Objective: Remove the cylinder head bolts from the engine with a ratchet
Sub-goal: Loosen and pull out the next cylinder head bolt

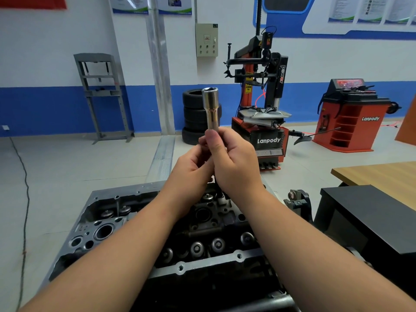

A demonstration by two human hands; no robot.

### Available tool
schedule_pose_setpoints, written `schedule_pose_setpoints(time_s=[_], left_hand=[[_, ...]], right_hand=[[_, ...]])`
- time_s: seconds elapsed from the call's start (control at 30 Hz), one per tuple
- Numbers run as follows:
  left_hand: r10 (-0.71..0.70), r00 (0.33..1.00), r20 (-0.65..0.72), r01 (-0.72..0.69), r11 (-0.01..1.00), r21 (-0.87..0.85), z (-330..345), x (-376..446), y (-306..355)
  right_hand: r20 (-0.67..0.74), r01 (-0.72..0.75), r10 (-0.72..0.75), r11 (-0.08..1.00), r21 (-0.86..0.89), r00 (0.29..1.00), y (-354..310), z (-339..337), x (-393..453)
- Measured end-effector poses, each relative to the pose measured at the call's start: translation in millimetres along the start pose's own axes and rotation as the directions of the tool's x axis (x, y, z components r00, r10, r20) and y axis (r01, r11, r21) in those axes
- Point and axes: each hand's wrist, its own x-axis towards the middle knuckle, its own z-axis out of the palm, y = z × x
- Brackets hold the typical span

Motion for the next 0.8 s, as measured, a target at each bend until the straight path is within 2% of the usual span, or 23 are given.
schedule_pose_setpoints(time_s=[0.13,0.27,0.37,0.53,0.67,0.8], left_hand=[[-0.039,0.997,0.059,0.041,0.999,-0.031,0.7,-1.6,2.0],[0.026,0.999,0.023,-0.027,0.998,0.05,-0.3,0.5,1.2],[0.009,1.0,0.0,-0.009,0.999,0.03,-0.2,0.4,0.2],[-0.049,0.993,0.105,0.055,0.997,-0.052,0.8,-2.3,1.2],[0.01,0.999,0.053,-0.011,1.0,0.016,0.7,-0.8,0.7],[0.081,0.997,0.021,-0.082,0.993,0.08,0.5,-1.4,-3.2]], right_hand=[[-0.019,-0.07,0.071,0.997,0.043,0.997,0.9,0.6,1.8],[-0.061,-0.015,0.016,1.0,0.011,0.998,-4.1,-0.4,0.5],[-0.056,-0.028,0.029,1.0,0.014,0.998,-3.3,-0.7,-0.6],[0.0,-0.072,0.072,0.996,0.047,0.997,-2.2,1.5,0.5],[0.005,-0.072,0.072,0.997,0.038,0.997,-4.7,2.0,0.2],[-0.03,-0.056,0.06,0.992,0.115,0.998,-4.5,1.9,0.5]])
